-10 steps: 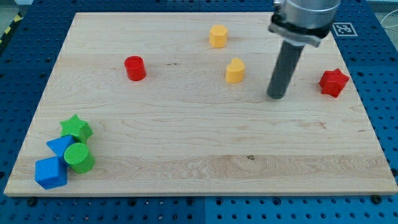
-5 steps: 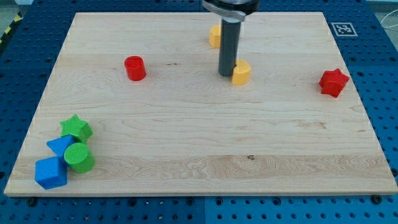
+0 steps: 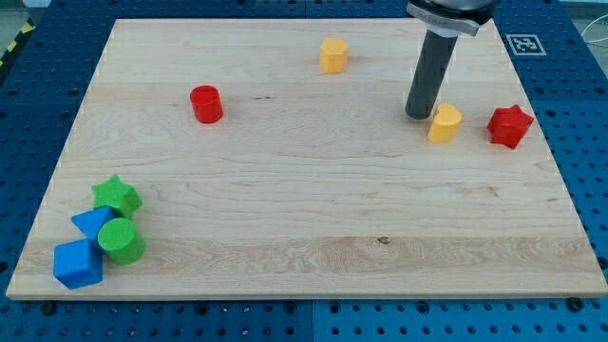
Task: Slide the yellow heart closer to the red star
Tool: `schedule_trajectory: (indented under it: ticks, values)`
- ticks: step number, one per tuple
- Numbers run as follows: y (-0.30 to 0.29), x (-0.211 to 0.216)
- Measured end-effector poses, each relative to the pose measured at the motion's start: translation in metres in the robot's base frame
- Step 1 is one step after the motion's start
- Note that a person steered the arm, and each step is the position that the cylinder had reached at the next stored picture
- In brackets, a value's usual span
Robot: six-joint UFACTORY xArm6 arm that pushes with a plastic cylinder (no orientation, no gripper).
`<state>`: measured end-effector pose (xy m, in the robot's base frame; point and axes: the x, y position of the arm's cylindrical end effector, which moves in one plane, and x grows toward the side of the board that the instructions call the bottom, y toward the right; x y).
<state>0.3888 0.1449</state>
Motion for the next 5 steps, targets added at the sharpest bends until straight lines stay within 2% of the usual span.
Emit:
schedule_trajectory:
  ticks: [2,5]
  values:
    - [0.028,0.029]
    - [0.039,0.045]
